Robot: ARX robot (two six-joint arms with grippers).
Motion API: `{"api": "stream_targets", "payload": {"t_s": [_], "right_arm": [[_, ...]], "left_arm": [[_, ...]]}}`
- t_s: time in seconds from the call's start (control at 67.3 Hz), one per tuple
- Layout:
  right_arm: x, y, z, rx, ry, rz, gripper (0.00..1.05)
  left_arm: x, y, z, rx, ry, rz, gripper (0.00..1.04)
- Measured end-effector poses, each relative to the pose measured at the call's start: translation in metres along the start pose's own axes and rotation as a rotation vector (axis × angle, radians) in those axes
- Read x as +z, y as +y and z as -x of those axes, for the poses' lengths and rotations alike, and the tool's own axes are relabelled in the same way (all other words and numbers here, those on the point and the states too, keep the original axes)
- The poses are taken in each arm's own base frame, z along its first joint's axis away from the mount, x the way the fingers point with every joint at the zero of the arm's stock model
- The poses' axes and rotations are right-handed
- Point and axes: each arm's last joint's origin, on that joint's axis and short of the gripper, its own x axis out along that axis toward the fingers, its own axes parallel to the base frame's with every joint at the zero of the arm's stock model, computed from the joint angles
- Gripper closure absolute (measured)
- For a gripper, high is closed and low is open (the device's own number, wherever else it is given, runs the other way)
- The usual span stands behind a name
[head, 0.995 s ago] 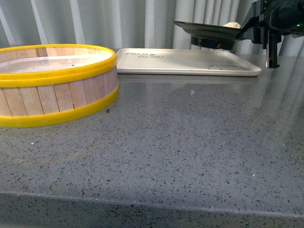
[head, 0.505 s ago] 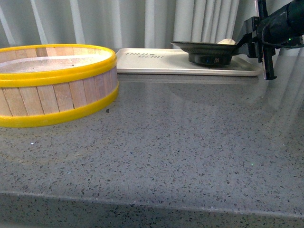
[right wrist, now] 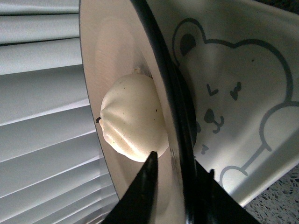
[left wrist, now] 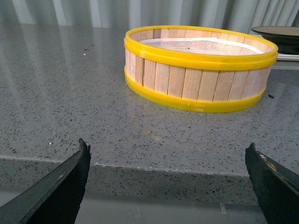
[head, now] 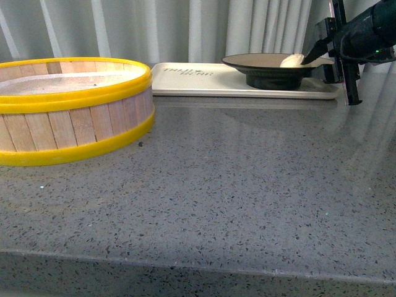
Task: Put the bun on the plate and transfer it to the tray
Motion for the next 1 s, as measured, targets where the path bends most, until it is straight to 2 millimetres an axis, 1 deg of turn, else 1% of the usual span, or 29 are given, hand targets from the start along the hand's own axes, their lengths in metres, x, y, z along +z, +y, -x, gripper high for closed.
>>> {"api": "stream_targets", "payload": {"t_s": [0.074,0.134,0.163,0.208,0.238,0.267,0.282,0.312,0.356,0.401,0.416,0.475,0.579,0.639,0.653,0.713,0.743,0.787,0.802,0.847,0.936,0.95,0.965,0.98,0.995], "right_arm": [[0.0,0.0,0.002,0.004,-0.004,0.001,0.68],[-0.001,0.002,0.006,0.018,-0.008,0.004,0.57],[-0.001,0.003,0.008,0.022,-0.008,0.005,0.54],[-0.002,0.005,0.012,0.04,-0.011,0.01,0.44],[-0.002,0.006,0.013,0.044,-0.011,0.01,0.42],[-0.003,0.007,0.016,0.053,-0.011,0.01,0.36],[-0.003,0.008,0.018,0.058,-0.013,0.012,0.32],[-0.003,0.009,0.018,0.059,-0.014,0.012,0.29],[-0.004,0.01,0.022,0.073,-0.014,0.014,0.2],[-0.008,0.011,0.027,0.1,-0.014,0.014,0.07],[-0.009,0.011,0.029,0.106,-0.014,0.014,0.06],[-0.013,0.008,0.037,0.122,-0.021,0.012,0.09],[-0.019,0.004,0.056,0.164,-0.044,0.022,0.08],[-0.022,0.002,0.072,0.194,-0.062,0.032,0.08],[-0.022,0.001,0.073,0.197,-0.064,0.032,0.08],[-0.023,-0.002,0.09,0.219,-0.092,0.043,0.08],[-0.023,-0.006,0.104,0.231,-0.125,0.052,0.08],[-0.024,-0.011,0.119,0.239,-0.16,0.068,0.08],[-0.025,-0.015,0.13,0.243,-0.188,0.082,0.08],[-0.026,-0.023,0.147,0.237,-0.246,0.114,0.08],[-0.029,-0.049,0.191,0.192,-0.427,0.213,0.08],[-0.031,-0.056,0.202,0.171,-0.468,0.25,0.08],[-0.032,-0.058,0.204,0.165,-0.477,0.258,0.08],[-0.034,-0.068,0.217,0.136,-0.525,0.285,0.08],[-0.035,-0.071,0.22,0.127,-0.536,0.302,0.08]], "left_arm": [[0.0,0.0,0.0,0.0,0.0,0.0,0.07],[0.0,0.0,0.0,0.0,0.0,0.0,0.07],[0.0,0.0,0.0,0.0,0.0,0.0,0.07],[0.0,0.0,0.0,0.0,0.0,0.0,0.07],[0.0,0.0,0.0,0.0,0.0,0.0,0.07],[0.0,0.0,0.0,0.0,0.0,0.0,0.07],[0.0,0.0,0.0,0.0,0.0,0.0,0.07],[0.0,0.0,0.0,0.0,0.0,0.0,0.07],[0.0,0.0,0.0,0.0,0.0,0.0,0.07],[0.0,0.0,0.0,0.0,0.0,0.0,0.07],[0.0,0.0,0.0,0.0,0.0,0.0,0.07],[0.0,0.0,0.0,0.0,0.0,0.0,0.07],[0.0,0.0,0.0,0.0,0.0,0.0,0.07],[0.0,0.0,0.0,0.0,0.0,0.0,0.07],[0.0,0.0,0.0,0.0,0.0,0.0,0.07],[0.0,0.0,0.0,0.0,0.0,0.0,0.07],[0.0,0.0,0.0,0.0,0.0,0.0,0.07],[0.0,0.0,0.0,0.0,0.0,0.0,0.07],[0.0,0.0,0.0,0.0,0.0,0.0,0.07],[0.0,0.0,0.0,0.0,0.0,0.0,0.07],[0.0,0.0,0.0,0.0,0.0,0.0,0.07],[0.0,0.0,0.0,0.0,0.0,0.0,0.07],[0.0,0.0,0.0,0.0,0.0,0.0,0.07],[0.0,0.0,0.0,0.0,0.0,0.0,0.07],[0.0,0.0,0.0,0.0,0.0,0.0,0.07]]}}
